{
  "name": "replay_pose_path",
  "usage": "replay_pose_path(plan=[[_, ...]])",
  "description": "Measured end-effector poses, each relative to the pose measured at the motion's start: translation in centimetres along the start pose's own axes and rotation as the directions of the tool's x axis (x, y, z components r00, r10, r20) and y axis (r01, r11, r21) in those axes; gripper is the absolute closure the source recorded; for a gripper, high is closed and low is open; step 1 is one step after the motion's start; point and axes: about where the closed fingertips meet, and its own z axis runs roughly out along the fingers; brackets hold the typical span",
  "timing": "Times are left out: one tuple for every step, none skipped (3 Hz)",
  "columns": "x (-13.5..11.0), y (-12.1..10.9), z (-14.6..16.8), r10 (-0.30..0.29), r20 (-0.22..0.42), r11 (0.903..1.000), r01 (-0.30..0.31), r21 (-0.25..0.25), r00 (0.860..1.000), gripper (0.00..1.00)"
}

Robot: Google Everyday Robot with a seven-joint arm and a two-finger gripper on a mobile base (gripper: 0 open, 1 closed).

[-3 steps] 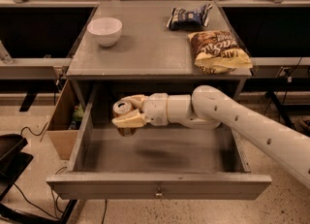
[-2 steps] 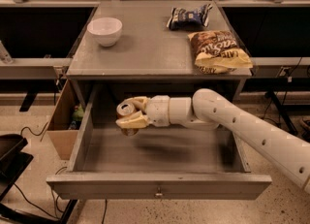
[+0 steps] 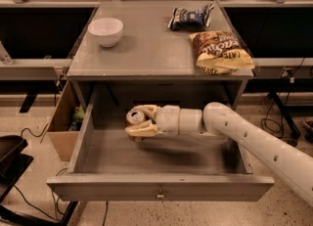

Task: Place orange can into top drawer

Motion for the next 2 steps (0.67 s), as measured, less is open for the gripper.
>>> replay_pose_path(plan=[[0.07, 0.05, -0.18, 0.000, -0.001, 1.0000, 0.000, 0.002, 1.000, 0.82], [0.07, 0.05, -0.17, 0.000, -0.001, 1.0000, 0.000, 0.002, 1.000, 0.51]])
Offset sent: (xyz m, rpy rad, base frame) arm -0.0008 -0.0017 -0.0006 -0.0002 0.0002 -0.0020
